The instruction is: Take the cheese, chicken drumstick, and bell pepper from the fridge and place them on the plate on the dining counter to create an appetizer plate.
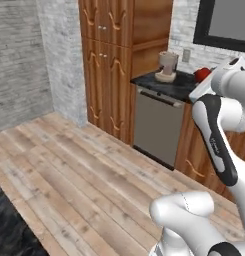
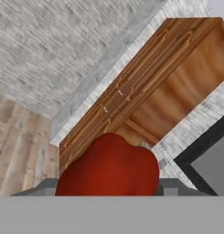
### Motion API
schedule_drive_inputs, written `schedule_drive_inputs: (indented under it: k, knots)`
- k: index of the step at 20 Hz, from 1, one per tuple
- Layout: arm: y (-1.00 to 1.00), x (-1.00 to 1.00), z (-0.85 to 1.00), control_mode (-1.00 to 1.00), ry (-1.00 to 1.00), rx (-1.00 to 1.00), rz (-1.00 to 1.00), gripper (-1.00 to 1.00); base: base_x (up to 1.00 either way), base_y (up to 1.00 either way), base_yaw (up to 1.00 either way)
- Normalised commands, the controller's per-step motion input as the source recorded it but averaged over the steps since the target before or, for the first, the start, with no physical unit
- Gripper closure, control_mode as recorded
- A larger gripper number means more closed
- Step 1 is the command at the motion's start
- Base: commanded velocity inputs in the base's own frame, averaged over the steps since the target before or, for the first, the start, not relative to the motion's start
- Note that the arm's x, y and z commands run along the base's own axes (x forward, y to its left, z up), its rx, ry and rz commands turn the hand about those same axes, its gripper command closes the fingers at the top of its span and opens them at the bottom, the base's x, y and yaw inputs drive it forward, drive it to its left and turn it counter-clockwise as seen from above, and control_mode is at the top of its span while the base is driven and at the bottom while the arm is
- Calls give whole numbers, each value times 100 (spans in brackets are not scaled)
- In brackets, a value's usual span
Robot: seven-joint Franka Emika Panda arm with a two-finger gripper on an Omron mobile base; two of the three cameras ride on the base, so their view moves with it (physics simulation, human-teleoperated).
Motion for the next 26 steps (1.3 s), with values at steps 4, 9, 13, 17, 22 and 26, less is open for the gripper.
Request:
schedule_drive_inputs:
  k: [4, 9, 13, 17, 22, 26]
  knots:
    - [0, 0, 0, 100, 0, 0, 0, 100, 100, -18, 50]
    - [0, 0, 0, 100, 0, 0, 0, 100, 100, -2, 55]
    - [0, 0, 0, 100, 0, 0, 0, 100, 100, 0, 63]
    - [0, 0, 0, 100, 0, 0, 0, 100, 100, -9, 62]
    - [0, 0, 0, 100, 0, 0, 0, 100, 100, -31, 60]
    - [0, 0, 0, 100, 0, 0, 0, 100, 100, -50, 64]
